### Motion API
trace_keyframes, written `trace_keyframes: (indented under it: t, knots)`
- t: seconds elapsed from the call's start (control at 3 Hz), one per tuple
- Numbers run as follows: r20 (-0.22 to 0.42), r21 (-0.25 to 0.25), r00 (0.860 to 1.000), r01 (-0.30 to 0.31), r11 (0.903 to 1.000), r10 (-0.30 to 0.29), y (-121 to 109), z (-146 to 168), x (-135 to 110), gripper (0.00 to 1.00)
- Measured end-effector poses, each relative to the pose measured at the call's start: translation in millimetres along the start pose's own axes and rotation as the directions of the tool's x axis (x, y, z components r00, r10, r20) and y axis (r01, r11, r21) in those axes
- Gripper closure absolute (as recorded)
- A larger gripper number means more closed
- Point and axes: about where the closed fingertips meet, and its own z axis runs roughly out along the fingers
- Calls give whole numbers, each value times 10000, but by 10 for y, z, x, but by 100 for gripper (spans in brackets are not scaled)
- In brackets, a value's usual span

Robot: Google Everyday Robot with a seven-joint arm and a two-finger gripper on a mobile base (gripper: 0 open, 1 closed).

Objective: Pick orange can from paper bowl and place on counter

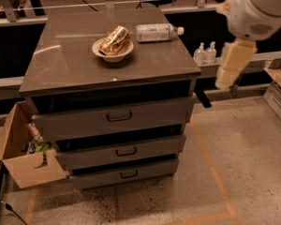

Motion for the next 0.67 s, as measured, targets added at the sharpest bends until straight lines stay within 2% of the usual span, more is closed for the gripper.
trace_keyframes:
  t: [0.33,0.67]
  knots:
    - [-429,1349,9776,2099,9684,-2059,-616,134,-395,0]
    - [-1441,2023,9121,4067,8909,-3837,-1097,476,-740,0]
